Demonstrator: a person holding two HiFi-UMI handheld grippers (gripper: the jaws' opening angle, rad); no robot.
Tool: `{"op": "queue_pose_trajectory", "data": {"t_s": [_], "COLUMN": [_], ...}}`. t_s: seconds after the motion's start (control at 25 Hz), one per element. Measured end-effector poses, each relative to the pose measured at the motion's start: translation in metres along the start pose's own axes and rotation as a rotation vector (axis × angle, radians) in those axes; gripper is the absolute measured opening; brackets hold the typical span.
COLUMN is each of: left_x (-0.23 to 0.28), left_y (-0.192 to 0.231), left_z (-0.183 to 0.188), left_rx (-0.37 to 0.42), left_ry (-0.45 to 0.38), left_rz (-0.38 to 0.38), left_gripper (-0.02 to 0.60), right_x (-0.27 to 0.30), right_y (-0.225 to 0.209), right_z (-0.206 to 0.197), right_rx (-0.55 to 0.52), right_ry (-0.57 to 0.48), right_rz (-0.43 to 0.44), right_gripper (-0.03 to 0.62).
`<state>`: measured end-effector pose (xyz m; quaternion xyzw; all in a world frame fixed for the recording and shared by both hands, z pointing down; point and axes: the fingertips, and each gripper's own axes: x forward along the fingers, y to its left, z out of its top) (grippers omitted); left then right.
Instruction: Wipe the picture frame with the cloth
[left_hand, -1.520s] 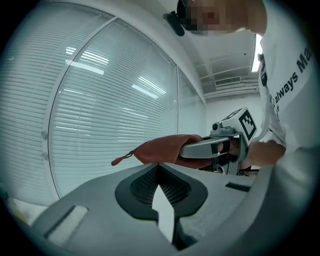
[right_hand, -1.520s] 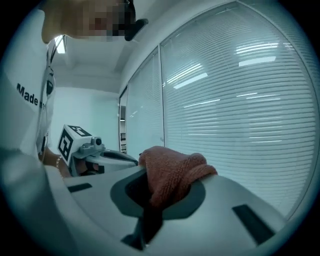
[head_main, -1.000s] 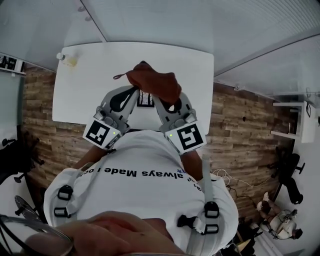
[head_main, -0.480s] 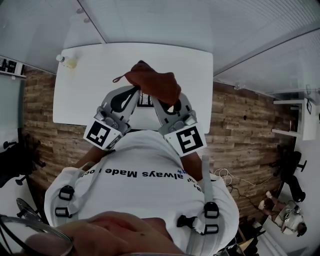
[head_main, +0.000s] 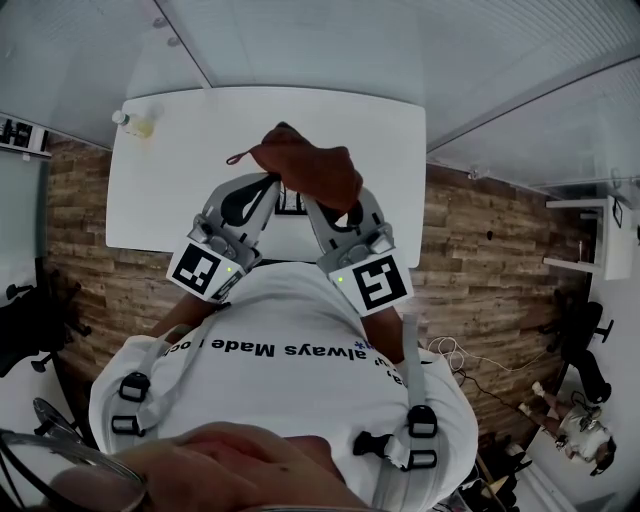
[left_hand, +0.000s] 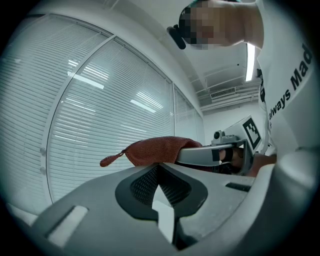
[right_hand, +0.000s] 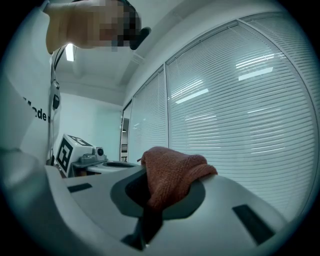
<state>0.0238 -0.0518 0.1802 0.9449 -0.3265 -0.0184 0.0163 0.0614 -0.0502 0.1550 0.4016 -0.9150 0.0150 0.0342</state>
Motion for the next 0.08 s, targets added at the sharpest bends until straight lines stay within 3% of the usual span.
{"op": "queue_pose_trajectory", "data": {"t_s": [0.08], "left_x": [-0.0004], "left_y": [-0.0018], "left_z": [0.0008], "left_rx": [0.000], "left_ry": [-0.004], "left_rz": [-0.001], "left_gripper": [0.002], "right_x": [-0.0018], "right_y": [0.0009], "right_z": [0.0007], "right_rx": [-0.001], "right_ry": [0.001], "right_rz": [0.000], "right_gripper": [0.021]}}
